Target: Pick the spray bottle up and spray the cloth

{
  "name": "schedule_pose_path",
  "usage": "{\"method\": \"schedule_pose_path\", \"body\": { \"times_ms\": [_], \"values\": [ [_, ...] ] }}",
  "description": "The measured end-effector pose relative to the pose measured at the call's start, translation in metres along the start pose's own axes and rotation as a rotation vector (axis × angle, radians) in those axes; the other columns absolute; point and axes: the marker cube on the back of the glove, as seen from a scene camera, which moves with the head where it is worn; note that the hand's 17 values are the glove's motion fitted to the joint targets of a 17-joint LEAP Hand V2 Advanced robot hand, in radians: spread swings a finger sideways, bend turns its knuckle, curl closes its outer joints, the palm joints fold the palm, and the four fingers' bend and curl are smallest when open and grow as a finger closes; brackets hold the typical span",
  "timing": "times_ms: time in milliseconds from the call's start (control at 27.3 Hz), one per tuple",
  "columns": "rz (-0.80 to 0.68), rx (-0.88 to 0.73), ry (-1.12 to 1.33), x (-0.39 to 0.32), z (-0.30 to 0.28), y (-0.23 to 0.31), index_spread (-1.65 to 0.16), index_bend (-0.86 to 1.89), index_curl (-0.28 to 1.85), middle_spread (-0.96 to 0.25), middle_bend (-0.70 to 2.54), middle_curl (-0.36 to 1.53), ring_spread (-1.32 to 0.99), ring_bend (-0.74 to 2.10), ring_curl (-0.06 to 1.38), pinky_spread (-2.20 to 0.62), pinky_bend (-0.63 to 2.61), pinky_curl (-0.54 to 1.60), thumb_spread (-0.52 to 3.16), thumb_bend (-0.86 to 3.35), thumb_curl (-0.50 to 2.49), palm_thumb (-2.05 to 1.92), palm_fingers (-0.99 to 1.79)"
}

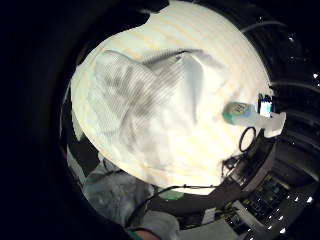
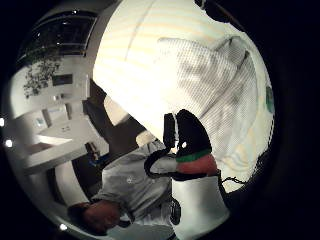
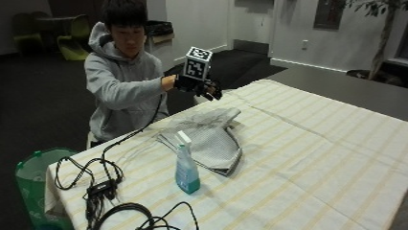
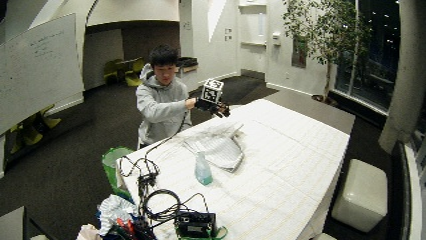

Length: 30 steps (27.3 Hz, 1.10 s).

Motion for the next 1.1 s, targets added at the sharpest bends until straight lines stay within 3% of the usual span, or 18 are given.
{"method": "schedule_pose_path", "body": {
  "times_ms": [513,1100],
  "values": [
    [-0.028,0.070,-0.003,-0.013,0.006,0.009,-0.32,0.23,0.23,-0.05,0.33,0.21,0.03,0.21,0.13,0.23,0.21,0.17,0.90,0.26,0.23,0.58,0.45],
    [-0.112,0.478,-0.027,0.000,0.006,0.048,-0.33,0.13,0.25,-0.07,0.33,0.30,0.01,0.31,0.23,0.25,0.21,0.24,1.02,0.14,0.33,0.64,0.55]
  ]
}}
